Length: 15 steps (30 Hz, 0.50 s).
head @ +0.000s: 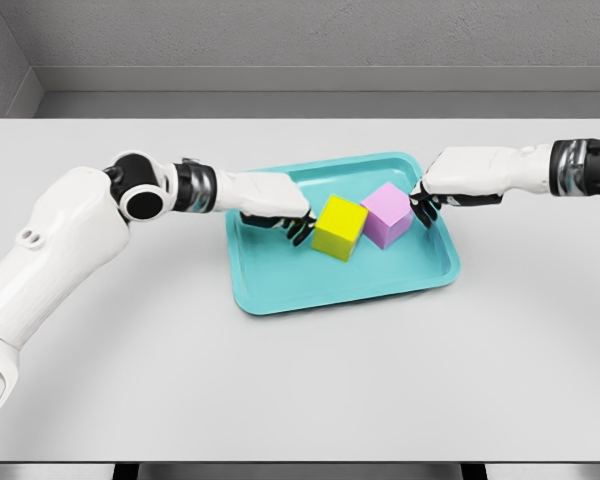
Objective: Push two cubes
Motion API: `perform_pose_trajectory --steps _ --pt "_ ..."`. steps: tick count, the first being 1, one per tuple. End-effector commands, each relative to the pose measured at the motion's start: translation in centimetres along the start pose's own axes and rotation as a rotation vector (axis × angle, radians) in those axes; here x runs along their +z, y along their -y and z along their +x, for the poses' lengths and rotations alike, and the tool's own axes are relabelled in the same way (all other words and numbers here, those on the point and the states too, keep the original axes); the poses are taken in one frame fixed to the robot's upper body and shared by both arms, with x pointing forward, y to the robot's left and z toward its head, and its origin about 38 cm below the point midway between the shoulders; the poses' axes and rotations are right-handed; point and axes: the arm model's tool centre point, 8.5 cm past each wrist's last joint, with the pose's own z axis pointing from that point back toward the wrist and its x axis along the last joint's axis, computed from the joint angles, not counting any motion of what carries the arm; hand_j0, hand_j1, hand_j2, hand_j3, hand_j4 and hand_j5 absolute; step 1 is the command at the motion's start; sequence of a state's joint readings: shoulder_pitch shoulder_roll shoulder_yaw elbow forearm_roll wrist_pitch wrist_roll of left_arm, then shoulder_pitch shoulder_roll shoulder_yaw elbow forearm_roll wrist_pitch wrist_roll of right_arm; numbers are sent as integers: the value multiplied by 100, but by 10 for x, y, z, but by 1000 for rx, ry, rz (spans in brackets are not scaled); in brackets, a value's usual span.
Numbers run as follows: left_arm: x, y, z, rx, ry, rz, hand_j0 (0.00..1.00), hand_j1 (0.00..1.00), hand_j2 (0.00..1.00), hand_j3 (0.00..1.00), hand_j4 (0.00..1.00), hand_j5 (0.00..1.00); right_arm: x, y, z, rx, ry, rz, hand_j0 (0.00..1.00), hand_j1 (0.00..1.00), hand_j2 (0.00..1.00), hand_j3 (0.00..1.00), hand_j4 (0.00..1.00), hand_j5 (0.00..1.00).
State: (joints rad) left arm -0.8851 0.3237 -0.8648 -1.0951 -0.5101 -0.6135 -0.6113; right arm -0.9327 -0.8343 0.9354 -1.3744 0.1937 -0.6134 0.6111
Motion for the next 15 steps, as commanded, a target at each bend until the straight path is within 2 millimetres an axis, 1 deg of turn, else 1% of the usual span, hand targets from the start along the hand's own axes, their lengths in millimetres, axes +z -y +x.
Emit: perform_pose_trajectory --steps 1,4,5,6,7,9,12,13,15 --pt "-3 0 4 -4 12 -3 29 29 29 29 29 29 2 0 -1 -6 -6 -2 27 27 27 27 27 27" --pt "-6 0 8 -10 23 -7 29 29 29 29 29 29 3 1 -2 -5 -8 -4 27 27 27 27 27 27" --pt "-9 4 11 -14 30 -22 29 29 29 29 29 29 6 3 -3 -4 -13 -12 27 27 27 27 27 27" --pt "-9 4 11 -14 30 -22 29 29 29 29 29 29 12 6 -6 -3 -27 -22 27 27 27 27 27 27" --pt "-13 4 15 -21 42 -27 29 29 29 29 29 29 17 6 -8 -2 -37 -22 27 27 27 27 27 27" --pt "-18 -1 30 -61 82 -25 29 29 29 29 29 29 17 6 -9 -3 -40 -21 28 28 28 28 28 28" --pt "-20 -3 37 -72 97 -22 30 30 30 30 30 30 20 3 -12 -12 -52 -17 29 29 29 29 29 29" --pt "-23 -1 40 -80 107 -34 30 30 30 30 30 30 20 3 -12 -13 -51 -18 29 29 29 29 29 29" --pt "-23 -2 42 -82 112 -30 30 30 30 30 30 30 20 3 -12 -12 -52 -17 29 29 29 29 29 29"
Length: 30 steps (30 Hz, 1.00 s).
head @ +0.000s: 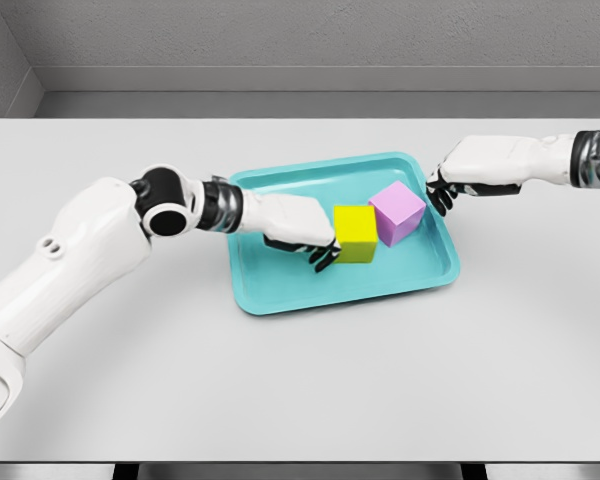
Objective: Push two cubes
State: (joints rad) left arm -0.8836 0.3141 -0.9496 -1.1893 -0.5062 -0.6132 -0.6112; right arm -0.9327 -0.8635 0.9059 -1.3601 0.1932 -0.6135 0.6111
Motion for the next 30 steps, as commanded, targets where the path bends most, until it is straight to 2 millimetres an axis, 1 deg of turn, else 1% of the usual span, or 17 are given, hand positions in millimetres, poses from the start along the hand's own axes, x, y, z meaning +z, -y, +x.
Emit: perform_pose_trajectory --steps 1,4,5,6,16,18,23,24,25,30 --pt "1 0 2 0 6 0 30 30 30 30 30 30 2 0 -2 -6 -6 -3 29 29 29 29 29 29" --pt "4 1 0 7 2 1 30 30 30 30 30 30 3 1 -2 -5 -9 -7 30 30 30 30 30 30" --pt "3 0 0 7 4 4 30 30 30 30 30 30 12 -1 -8 -10 -33 -2 30 30 30 30 30 30" --pt "2 0 1 6 6 5 30 30 30 30 30 30 14 1 -9 -10 -36 -8 30 30 30 30 30 30" --pt "-5 -7 7 -3 26 17 30 30 30 30 30 30 18 -1 -10 -11 -46 -2 31 31 31 31 31 31" --pt "-7 -14 16 -28 47 30 30 30 30 30 30 30 19 -1 -11 -13 -49 -2 31 31 31 31 31 31" --pt "-12 -18 22 -35 65 41 30 30 30 30 30 30 20 -2 -12 -12 -51 0 31 31 31 31 31 31" --pt "-13 -22 26 -45 74 47 30 30 30 30 30 30 26 -2 -14 -11 -65 3 32 32 32 32 32 32" --pt "-13 -25 29 -56 83 53 30 30 30 30 30 30 27 -2 -14 -10 -67 4 32 32 32 32 32 32" --pt "-11 -26 29 -61 78 55 30 30 30 30 30 30 28 -2 -15 -11 -69 5 32 32 32 32 32 32"
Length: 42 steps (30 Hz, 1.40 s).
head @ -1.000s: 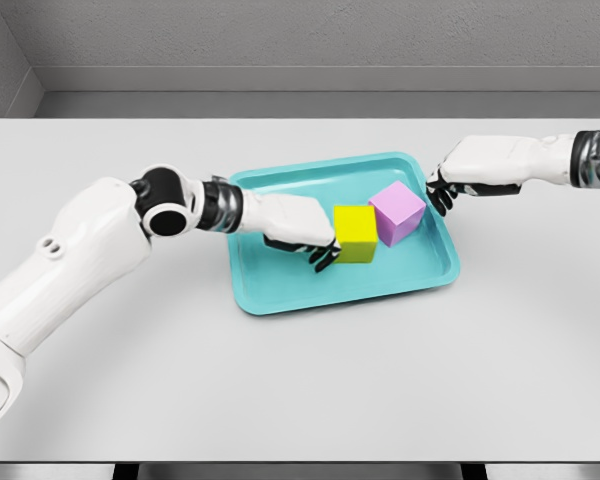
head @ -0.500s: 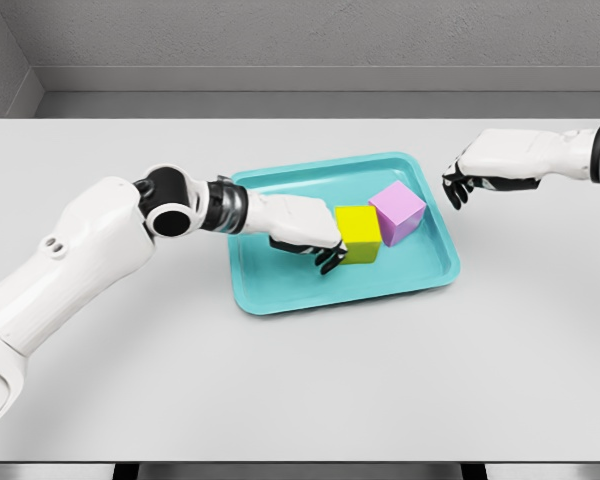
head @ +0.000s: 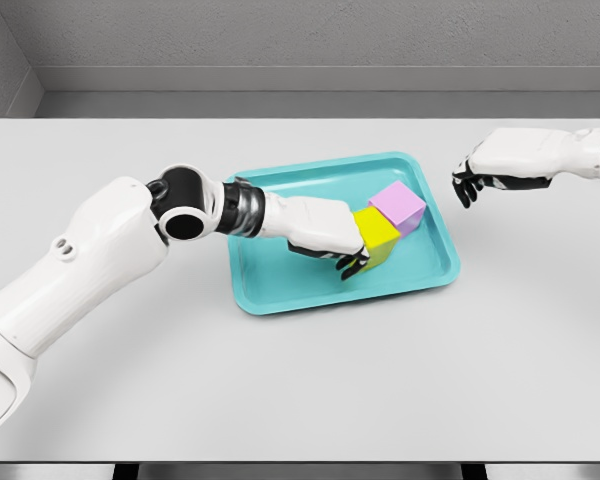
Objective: Push two cubes
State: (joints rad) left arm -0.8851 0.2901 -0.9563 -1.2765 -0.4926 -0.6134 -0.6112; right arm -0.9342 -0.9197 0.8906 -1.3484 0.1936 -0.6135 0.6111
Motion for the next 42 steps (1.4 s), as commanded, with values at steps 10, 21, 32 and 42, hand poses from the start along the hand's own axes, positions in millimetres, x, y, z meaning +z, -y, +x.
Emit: perform_pose_trajectory --steps 10,21,32,42 --pt "24 8 4 73 30 52 30 30 30 30 30 30 33 16 -13 -2 -67 -66 34 34 34 34 34 34" --pt "41 42 5 203 46 67 30 30 30 30 30 30 83 36 -32 -26 -159 -204 100 100 100 100 100 100" --pt "27 53 -13 246 -1 40 28 28 28 28 28 28 91 30 -34 -61 -170 -268 100 100 100 100 100 100" --pt "7 40 -4 237 39 66 28 28 28 28 28 28 91 24 -35 -66 -176 -249 100 100 100 100 100 100"
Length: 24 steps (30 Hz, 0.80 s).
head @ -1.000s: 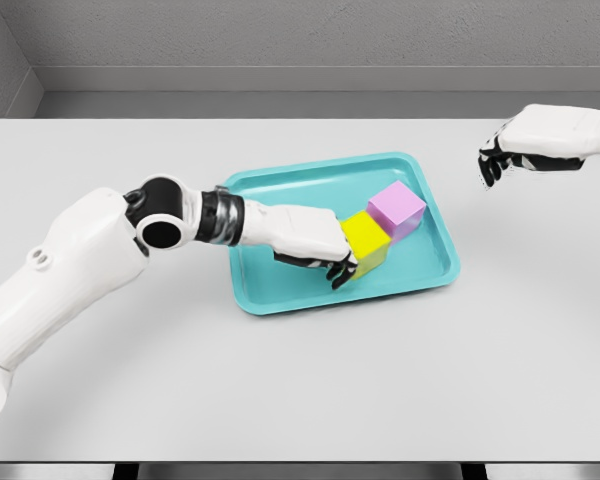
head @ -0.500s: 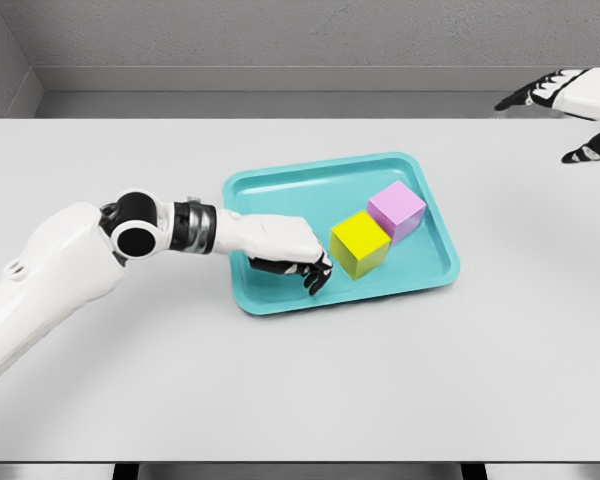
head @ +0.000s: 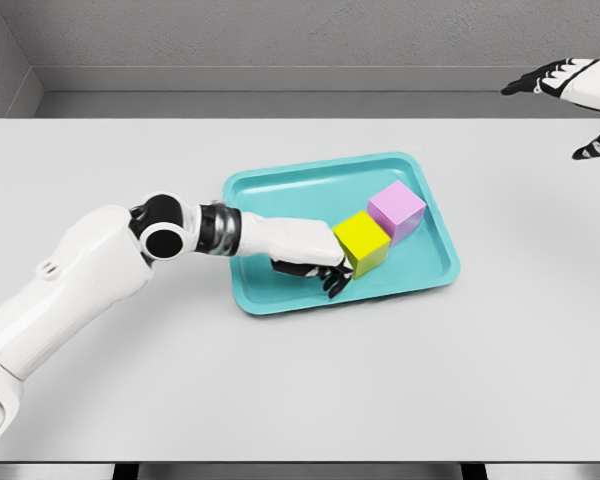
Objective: Push two cubes
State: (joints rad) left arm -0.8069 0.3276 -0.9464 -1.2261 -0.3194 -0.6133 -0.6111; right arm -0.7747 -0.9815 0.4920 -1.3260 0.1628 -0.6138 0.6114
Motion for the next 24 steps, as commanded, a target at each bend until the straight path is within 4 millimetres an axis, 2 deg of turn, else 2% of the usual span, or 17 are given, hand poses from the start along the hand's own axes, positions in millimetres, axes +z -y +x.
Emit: perform_pose_trajectory --steps 1,6,8,12,24 --pt "-2 -1 1 5 5 7 28 28 28 28 28 28 2 1 -1 -3 -4 -1 100 100 100 100 100 100" --pt "-1 -1 -2 13 -3 8 28 28 28 28 28 28 7 0 -3 2 -17 8 100 100 100 100 100 100" --pt "4 -2 -11 27 -29 15 28 28 28 28 28 28 11 1 -5 6 -27 13 100 100 100 100 100 100" --pt "3 -2 -18 45 -45 16 28 28 28 28 28 28 12 0 -5 6 -29 17 100 100 100 100 100 100" --pt "-9 -10 -9 36 -15 31 28 28 28 28 28 28 11 -1 -5 7 -28 20 100 100 100 100 100 100"
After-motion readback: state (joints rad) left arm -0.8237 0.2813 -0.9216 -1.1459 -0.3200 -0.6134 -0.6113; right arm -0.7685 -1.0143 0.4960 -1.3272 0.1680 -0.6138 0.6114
